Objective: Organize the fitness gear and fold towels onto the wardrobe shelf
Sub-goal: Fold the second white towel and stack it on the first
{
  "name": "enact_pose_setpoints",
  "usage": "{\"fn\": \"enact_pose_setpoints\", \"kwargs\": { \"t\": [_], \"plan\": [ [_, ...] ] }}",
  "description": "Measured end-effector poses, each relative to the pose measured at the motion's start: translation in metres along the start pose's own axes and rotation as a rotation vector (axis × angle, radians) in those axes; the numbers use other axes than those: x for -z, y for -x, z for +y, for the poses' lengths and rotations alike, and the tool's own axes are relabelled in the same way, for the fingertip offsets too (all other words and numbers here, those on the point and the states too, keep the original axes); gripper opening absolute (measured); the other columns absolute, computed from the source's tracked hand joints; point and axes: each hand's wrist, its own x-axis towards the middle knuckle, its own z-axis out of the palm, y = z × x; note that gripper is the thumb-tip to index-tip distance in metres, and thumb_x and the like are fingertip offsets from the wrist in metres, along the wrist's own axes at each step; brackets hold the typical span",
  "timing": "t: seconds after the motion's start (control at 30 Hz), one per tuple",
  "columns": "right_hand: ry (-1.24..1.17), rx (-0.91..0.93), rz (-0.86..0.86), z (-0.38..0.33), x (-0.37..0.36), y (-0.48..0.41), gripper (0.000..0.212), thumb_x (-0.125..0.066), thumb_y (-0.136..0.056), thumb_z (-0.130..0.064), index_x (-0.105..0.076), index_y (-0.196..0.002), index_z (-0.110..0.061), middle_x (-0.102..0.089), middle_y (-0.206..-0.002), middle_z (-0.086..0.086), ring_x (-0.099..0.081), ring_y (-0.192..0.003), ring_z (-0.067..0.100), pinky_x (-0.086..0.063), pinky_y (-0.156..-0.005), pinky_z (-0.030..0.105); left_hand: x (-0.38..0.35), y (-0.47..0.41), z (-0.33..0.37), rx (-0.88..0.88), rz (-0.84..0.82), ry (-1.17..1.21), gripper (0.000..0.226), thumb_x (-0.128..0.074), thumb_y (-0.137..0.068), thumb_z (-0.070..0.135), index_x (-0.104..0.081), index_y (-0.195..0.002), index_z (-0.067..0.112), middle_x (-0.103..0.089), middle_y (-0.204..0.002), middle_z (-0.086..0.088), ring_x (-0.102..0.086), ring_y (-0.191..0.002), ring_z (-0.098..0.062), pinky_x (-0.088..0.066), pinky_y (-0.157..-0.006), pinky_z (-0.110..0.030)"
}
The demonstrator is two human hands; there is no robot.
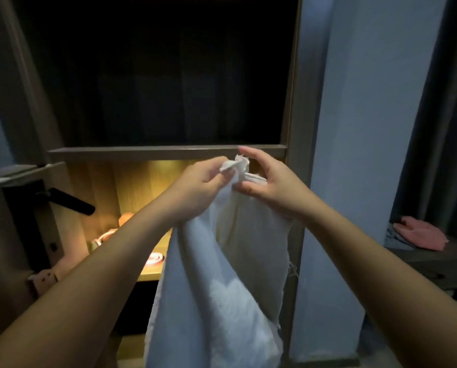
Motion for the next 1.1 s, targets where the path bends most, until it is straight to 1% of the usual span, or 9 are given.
{"fn": "enact_pose_setpoints", "kwargs": {
  "t": [0.17, 0.4, 0.47, 0.7, 0.83, 0.93, 0.97, 1.03, 1.1],
  "plan": [
    [0.078, 0.017, -0.055, -0.012, 0.003, -0.001, 0.010, -0.060, -0.095, -0.027, -0.067, -0.099, -0.022, -0.065, -0.091, -0.006, -0.060, -0.086, 0.008, -0.045, -0.069, 0.018, 0.011, 0.005, -0.009, -0.014, 0.057, -0.164, 0.026, -0.052, -0.099, 0.035, -0.064, -0.087, 0.015, -0.060, -0.073, -0.004, -0.054, -0.068, -0.013, -0.043, -0.061, -0.039],
    [0.237, -0.032, 0.344, 0.000, 0.002, -0.004, 0.013, -0.052, -0.097, -0.024, -0.061, -0.089, -0.027, -0.059, -0.080, -0.011, -0.054, -0.075, 0.005, -0.035, -0.056, 0.009, -0.001, 0.044, -0.054, 0.293, 0.135, -0.565, 0.009, -0.062, -0.084, 0.019, -0.054, -0.084, 0.021, -0.052, -0.073, 0.007, -0.054, -0.069, -0.017, -0.046, -0.054, -0.028],
    [0.240, -0.091, 0.432, 0.009, 0.011, -0.005, 0.014, -0.053, -0.095, -0.023, -0.065, -0.088, -0.027, -0.063, -0.084, -0.007, -0.055, -0.080, 0.011, -0.038, -0.063, 0.020, 0.008, 0.058, -0.067, 0.441, 0.130, -0.593, 0.008, -0.060, -0.085, 0.018, -0.052, -0.085, 0.019, -0.052, -0.073, 0.001, -0.052, -0.070, -0.022, -0.039, -0.052, -0.027],
    [0.531, -0.137, 0.316, 0.014, 0.014, 0.002, 0.019, -0.058, -0.092, -0.043, -0.065, -0.079, -0.029, -0.048, -0.081, -0.011, -0.051, -0.077, 0.013, -0.037, -0.058, 0.023, 0.020, 0.054, -0.060, 0.435, 0.413, -0.260, 0.020, -0.047, -0.096, 0.011, -0.064, -0.087, 0.009, -0.062, -0.079, -0.011, -0.055, -0.077, -0.032, -0.041, -0.063, -0.037],
    [0.365, -0.039, 0.261, 0.008, 0.008, 0.007, 0.030, -0.061, -0.092, -0.026, -0.052, -0.064, -0.023, -0.053, -0.066, -0.006, -0.049, -0.062, 0.007, -0.034, -0.055, 0.023, 0.015, 0.034, -0.049, 0.419, 0.400, -0.238, 0.017, -0.045, -0.101, 0.023, -0.056, -0.091, 0.014, -0.058, -0.082, -0.004, -0.054, -0.074, -0.021, -0.042, -0.059, -0.032],
    [0.114, -0.016, 0.173, -0.003, 0.002, 0.009, 0.007, -0.065, -0.090, -0.030, -0.058, -0.089, -0.030, -0.058, -0.084, -0.017, -0.055, -0.075, -0.001, -0.042, -0.058, 0.007, 0.012, 0.018, -0.037, 0.285, 0.313, -0.291, 0.017, -0.047, -0.100, 0.027, -0.056, -0.088, 0.020, -0.059, -0.078, 0.002, -0.054, -0.072, -0.016, -0.040, -0.057, -0.031],
    [0.102, -0.009, 0.115, -0.005, 0.000, 0.008, 0.020, -0.066, -0.089, -0.033, -0.058, -0.107, -0.033, -0.058, -0.095, -0.021, -0.058, -0.084, -0.003, -0.046, -0.063, 0.004, 0.010, 0.014, -0.031, 0.222, 0.269, -0.296, 0.016, -0.049, -0.099, 0.027, -0.057, -0.086, 0.022, -0.059, -0.077, 0.005, -0.055, -0.072, -0.014, -0.042, -0.058, -0.031],
    [0.160, -0.013, -0.035, -0.010, -0.002, 0.005, 0.046, -0.065, -0.089, -0.034, -0.050, -0.132, -0.036, -0.056, -0.107, -0.022, -0.061, -0.092, 0.002, -0.052, -0.073, 0.010, 0.006, 0.006, -0.019, 0.114, 0.189, -0.272, 0.014, -0.053, -0.097, 0.028, -0.059, -0.085, 0.023, -0.060, -0.074, 0.008, -0.056, -0.072, -0.011, -0.045, -0.061, -0.033],
    [0.204, -0.012, -0.105, -0.012, -0.006, 0.002, 0.028, -0.060, -0.094, -0.027, -0.058, -0.121, -0.031, -0.062, -0.104, -0.013, -0.062, -0.091, 0.007, -0.053, -0.077, 0.020, 0.003, 0.001, -0.011, 0.044, 0.149, -0.265, 0.011, -0.056, -0.095, 0.028, -0.061, -0.087, 0.024, -0.062, -0.075, 0.008, -0.056, -0.072, -0.009, -0.047, -0.063, -0.036]
  ]
}}
